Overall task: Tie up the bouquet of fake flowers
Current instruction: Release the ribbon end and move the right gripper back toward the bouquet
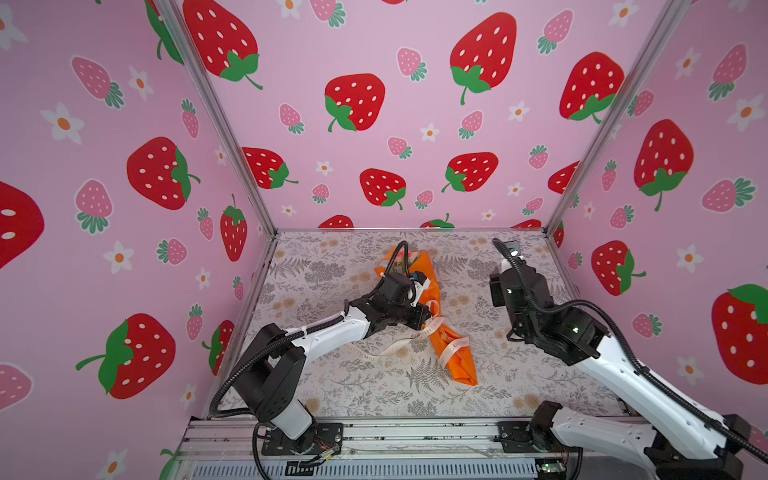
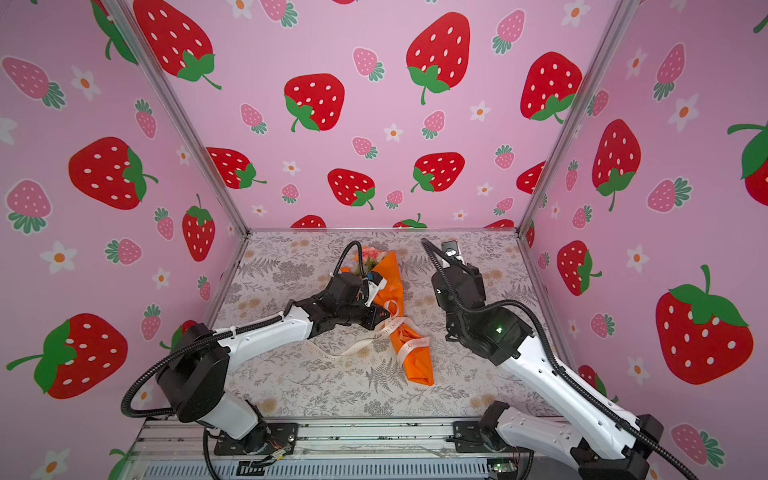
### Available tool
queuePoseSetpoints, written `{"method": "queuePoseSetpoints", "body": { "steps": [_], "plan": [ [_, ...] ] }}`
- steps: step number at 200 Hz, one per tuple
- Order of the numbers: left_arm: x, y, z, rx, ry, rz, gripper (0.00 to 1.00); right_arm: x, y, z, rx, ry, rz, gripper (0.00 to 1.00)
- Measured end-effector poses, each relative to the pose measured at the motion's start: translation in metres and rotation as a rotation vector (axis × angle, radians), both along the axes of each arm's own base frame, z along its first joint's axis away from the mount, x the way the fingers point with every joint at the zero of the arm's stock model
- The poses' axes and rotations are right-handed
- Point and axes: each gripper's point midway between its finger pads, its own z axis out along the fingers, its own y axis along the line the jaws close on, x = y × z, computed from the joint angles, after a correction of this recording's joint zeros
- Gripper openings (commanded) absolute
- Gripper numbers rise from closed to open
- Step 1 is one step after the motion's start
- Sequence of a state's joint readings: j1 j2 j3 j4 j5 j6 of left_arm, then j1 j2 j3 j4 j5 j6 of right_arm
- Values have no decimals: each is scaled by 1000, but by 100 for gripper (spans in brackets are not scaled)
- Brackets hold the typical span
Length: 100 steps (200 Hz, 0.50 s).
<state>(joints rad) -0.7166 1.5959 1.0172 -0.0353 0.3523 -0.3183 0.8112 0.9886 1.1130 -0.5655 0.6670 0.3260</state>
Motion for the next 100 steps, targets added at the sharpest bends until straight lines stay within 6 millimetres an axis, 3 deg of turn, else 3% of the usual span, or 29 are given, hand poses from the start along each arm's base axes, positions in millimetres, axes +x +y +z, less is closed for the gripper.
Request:
{"method": "queuePoseSetpoints", "body": {
  "steps": [43,58,73,100],
  "plan": [
    [0,0,0,1,2,0,0,-30,41,-142,372,535,112,72],
    [0,0,-1,2,3,0,0,-49,46,-178,455,677,90,78],
    [-1,0,-1,2,6,-3,0,-63,51,-196,539,758,69,83],
    [-2,0,-2,3,12,-6,0,-73,62,-204,688,814,62,84]
  ]
}}
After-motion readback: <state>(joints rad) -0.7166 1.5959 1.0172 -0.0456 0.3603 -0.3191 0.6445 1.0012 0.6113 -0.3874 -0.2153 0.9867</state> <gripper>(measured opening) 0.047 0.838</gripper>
